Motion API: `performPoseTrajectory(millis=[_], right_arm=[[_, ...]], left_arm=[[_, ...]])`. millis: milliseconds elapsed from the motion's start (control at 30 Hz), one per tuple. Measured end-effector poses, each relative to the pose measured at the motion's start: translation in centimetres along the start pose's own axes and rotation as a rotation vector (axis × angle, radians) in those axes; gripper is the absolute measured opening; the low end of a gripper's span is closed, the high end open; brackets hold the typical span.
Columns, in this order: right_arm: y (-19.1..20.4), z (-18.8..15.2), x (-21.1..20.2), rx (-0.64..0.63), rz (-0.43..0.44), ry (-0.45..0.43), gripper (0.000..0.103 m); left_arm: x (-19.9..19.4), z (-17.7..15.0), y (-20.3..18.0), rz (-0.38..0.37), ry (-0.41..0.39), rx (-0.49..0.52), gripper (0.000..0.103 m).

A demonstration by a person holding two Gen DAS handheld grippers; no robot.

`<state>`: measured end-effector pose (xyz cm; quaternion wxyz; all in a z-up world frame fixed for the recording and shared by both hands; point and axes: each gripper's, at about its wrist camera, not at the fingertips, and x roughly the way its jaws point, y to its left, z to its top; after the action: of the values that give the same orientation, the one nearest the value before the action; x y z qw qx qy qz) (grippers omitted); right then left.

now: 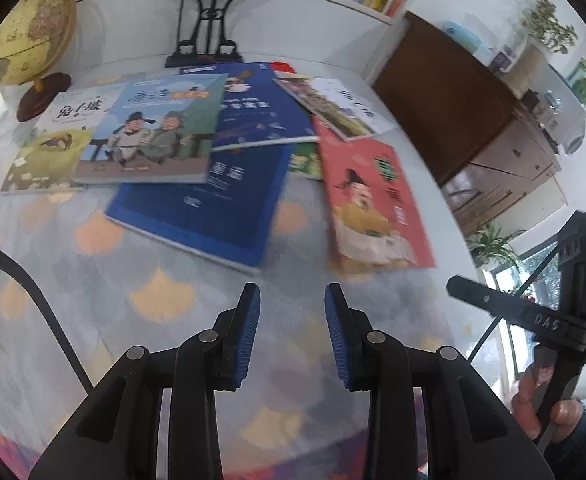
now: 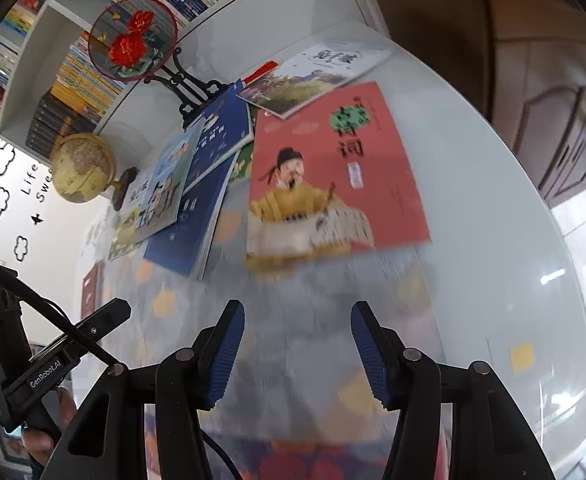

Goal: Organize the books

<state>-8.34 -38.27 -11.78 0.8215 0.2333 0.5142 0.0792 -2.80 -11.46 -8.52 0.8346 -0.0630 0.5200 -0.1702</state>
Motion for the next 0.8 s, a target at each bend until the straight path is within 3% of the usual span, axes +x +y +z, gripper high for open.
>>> performPoseTrajectory(millis=[267, 433, 700, 800], right_arm=[[6.5, 4.3, 6.9, -0.124, -0.024, 0.067, 0.054], [12.0, 7.7, 11.0, -0.255, -0.028, 0.090, 0.054], [17.5, 11.8, 17.5, -0.325, -0.066, 0.108, 0.054], [18.8, 12.8, 18.9, -0.345, -0.097, 0.069, 0.054]], left_arm=[[1.9, 4.3, 9.7, 0.060, 0.018, -0.108, 0.032], [2.8, 8.1, 16.0, 0.103, -0.036, -0.195, 0.035], [5.5, 12.5, 20.6, 0.166, -0.073, -0.193, 0.036], [7.0, 13.6, 21.5, 0.160, -0.061, -0.188, 0.036]])
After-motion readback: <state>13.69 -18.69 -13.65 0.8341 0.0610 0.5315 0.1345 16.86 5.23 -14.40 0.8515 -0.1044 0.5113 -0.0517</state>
